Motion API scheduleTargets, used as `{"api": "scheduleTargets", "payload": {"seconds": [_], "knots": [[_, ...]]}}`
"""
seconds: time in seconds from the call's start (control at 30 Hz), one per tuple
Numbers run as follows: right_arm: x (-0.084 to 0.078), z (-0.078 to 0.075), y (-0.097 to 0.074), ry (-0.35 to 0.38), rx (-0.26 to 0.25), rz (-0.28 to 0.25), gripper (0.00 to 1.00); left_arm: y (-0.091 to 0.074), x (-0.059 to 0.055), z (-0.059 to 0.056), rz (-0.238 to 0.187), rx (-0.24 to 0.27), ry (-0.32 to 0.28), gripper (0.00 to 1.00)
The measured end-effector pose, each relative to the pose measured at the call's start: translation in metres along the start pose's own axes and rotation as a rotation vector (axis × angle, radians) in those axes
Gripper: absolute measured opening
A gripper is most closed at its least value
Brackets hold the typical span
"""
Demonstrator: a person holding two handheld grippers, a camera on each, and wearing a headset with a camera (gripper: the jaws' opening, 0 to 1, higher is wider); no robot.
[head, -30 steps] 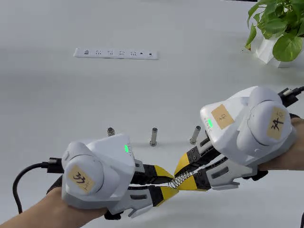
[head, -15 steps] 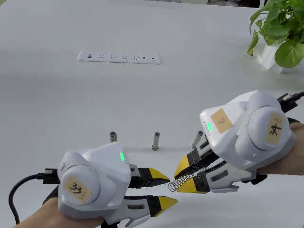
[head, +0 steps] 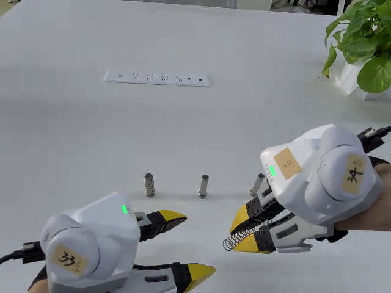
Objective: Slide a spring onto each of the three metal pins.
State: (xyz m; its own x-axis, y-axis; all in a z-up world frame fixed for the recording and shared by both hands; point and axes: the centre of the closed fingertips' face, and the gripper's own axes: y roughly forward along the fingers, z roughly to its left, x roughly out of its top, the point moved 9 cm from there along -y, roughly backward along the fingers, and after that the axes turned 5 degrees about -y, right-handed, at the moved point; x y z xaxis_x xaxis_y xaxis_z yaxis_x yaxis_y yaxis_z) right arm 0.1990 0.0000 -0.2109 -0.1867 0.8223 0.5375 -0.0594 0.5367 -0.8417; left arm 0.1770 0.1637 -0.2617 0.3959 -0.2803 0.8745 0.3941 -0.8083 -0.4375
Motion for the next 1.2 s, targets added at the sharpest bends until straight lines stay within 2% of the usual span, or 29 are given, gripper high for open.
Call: {"api": "scheduleTargets", "payload": {"seconds": [0.43,0.6,0.9,1.2], "knots": [[-0.008,-0.004,-0.001,0.010,0.001,0.014,0.07,-0.020,-0.009,0.013,-0.038,0.154,-0.056,0.81],[-0.010,-0.008,0.000,0.018,0.009,0.026,0.07,-0.026,-0.012,0.018,-0.047,0.229,-0.054,0.99],[-0.008,-0.020,-0.001,0.000,0.013,0.053,0.07,-0.033,-0.015,0.023,-0.050,0.255,-0.069,0.99],[0.001,-0.046,-0.006,-0.058,0.009,0.094,0.07,-0.042,-0.017,0.029,-0.037,0.268,-0.074,0.99]]}}
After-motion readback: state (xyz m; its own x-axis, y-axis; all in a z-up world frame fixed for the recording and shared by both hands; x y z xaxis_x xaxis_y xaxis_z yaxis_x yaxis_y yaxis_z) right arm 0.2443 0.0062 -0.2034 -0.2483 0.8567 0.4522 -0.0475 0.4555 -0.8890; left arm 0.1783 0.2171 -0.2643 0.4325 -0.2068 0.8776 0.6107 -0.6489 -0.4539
